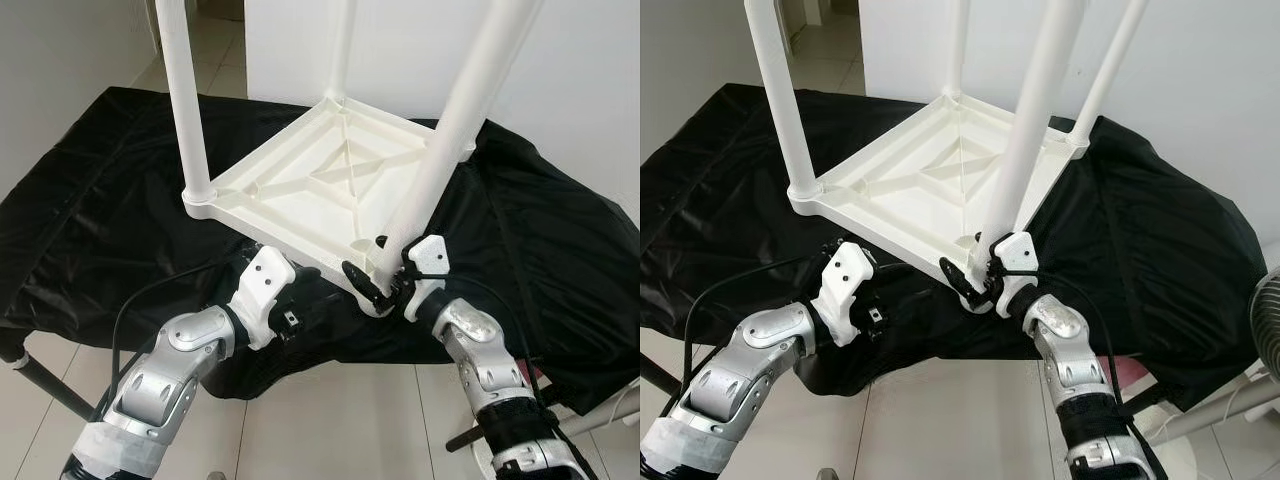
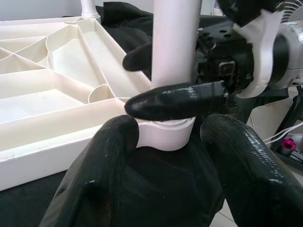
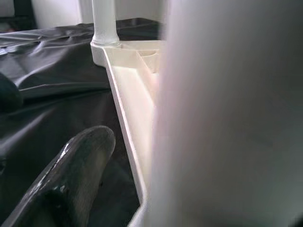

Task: Building children table

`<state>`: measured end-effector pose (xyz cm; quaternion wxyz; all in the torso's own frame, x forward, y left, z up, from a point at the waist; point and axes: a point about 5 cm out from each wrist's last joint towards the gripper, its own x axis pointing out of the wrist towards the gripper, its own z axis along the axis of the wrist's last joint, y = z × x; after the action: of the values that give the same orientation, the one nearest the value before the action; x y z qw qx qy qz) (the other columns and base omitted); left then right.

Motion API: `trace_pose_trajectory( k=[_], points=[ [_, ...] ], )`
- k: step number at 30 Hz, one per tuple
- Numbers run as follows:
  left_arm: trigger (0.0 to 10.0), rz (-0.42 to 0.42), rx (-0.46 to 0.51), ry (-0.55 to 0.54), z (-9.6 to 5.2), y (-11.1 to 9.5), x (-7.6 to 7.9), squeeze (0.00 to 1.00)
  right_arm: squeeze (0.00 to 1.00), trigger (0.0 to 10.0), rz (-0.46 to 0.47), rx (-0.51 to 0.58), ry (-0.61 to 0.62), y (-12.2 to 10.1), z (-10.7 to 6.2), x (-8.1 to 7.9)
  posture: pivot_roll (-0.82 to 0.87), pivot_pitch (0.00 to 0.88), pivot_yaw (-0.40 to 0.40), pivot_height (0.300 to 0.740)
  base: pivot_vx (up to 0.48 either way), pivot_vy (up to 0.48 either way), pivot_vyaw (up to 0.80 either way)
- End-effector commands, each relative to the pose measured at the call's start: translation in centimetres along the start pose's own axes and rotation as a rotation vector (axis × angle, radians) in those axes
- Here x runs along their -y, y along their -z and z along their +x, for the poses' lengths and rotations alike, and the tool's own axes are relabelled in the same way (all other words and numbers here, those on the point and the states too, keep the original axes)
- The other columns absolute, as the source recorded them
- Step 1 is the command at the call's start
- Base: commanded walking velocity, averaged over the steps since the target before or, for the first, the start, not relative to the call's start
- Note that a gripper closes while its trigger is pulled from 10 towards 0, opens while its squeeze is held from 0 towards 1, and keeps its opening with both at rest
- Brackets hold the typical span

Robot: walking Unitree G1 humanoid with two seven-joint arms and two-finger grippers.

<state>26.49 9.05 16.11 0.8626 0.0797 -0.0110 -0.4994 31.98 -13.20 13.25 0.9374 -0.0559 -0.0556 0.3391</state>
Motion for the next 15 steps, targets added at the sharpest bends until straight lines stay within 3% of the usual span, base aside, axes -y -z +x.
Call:
trace_pose_trajectory(
  k=[1, 13, 14, 15],
  points=[
    [10.0, 0.010, -0.007, 0.026, 0.28, -0.01, 0.04, 0.00, 0.00, 10.0, 0.006, -0.020, -0.003, 0.35, 0.03, 0.25, 0.04, 0.026, -0.078, 0.740, 0.000, 0.000, 0.00],
    [10.0, 0.019, -0.007, 0.035, 0.31, -0.12, -0.01, 0.00, 0.00, 10.0, 0.051, -0.013, -0.002, 0.85, 0.44, 0.60, 0.04, 0.014, -0.067, 0.740, 0.000, 0.000, 0.00],
    [10.0, 0.019, -0.009, 0.043, 0.38, -0.08, 0.11, 0.00, 0.00, 0.0, 0.058, -0.005, 0.005, 0.87, 0.44, 0.75, 0.04, 0.012, -0.065, 0.740, 0.000, 0.000, 0.00],
    [10.0, 0.019, -0.009, 0.043, 0.38, -0.08, 0.11, 0.00, 0.00, 0.0, 0.058, -0.005, 0.005, 0.87, 0.44, 0.75, 0.04, 0.012, -0.065, 0.740, 0.000, 0.000, 0.00]
  ],
)
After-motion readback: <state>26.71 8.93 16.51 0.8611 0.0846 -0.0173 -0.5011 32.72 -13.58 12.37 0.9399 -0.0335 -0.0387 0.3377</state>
